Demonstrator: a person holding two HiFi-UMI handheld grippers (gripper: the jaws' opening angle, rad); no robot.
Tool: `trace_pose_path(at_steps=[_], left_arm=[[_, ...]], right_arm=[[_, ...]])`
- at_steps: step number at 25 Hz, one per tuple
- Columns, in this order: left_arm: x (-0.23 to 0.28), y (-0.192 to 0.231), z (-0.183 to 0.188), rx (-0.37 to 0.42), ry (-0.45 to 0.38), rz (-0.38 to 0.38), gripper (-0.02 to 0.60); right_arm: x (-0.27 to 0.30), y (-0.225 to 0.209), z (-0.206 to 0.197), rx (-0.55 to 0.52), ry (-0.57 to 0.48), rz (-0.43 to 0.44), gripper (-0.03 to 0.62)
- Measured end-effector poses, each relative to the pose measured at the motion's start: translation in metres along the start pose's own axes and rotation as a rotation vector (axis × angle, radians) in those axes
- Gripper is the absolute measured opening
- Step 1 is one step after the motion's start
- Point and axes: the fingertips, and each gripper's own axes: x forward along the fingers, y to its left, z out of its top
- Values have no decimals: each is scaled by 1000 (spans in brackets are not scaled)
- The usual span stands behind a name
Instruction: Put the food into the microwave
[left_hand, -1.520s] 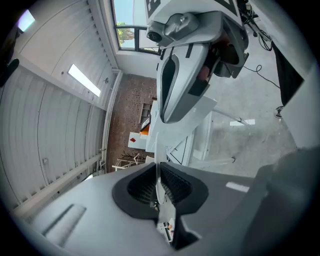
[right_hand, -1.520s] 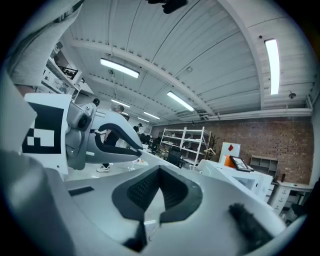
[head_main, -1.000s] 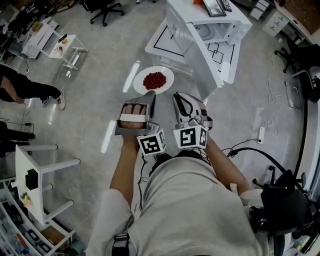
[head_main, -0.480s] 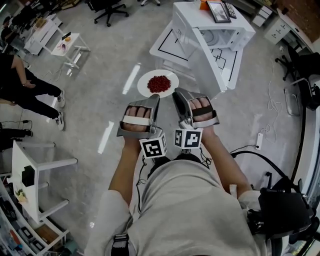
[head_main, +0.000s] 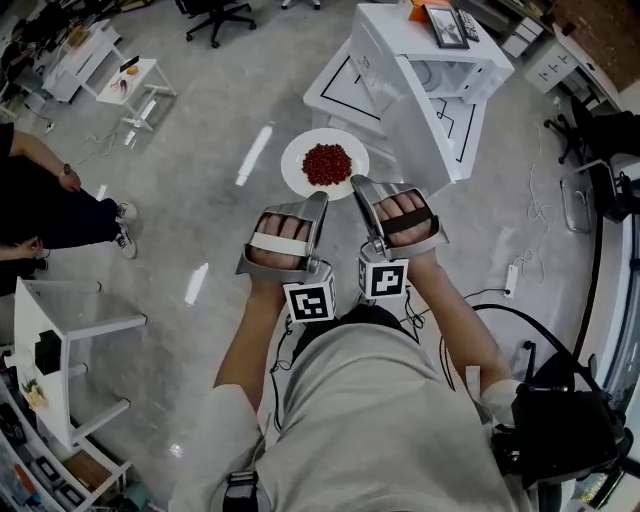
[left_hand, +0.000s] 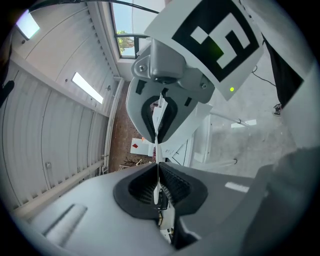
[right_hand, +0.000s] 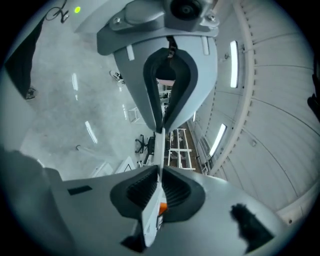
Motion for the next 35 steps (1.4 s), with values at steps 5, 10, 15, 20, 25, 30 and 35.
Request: trace_pose_path(at_steps=[5, 10, 15, 20, 25, 30, 35], left_arm=[[0, 9, 18, 31, -64, 22, 21], [8, 13, 62, 24, -151, 30, 23], [16, 19, 109, -3, -203, 26, 31], [40, 34, 183, -28, -260, 18, 31], [74, 44, 260, -40, -280, 10, 9], [97, 23, 353, -33, -330, -67, 8], [111, -20, 424, -378, -366, -182, 8]], right_arm=[[-13, -8, -19, -75, 52, -7, 29], [-36, -2, -66, -58, 150, 19, 26], [-62, -5, -122, -26, 225, -12, 26], [-95, -5, -211, 17, 314, -40, 26], [-136, 4, -323, 24, 421, -54, 26], [-184, 28, -409, 50, 497, -60, 26], [-220, 61, -469, 140, 551, -53, 26]])
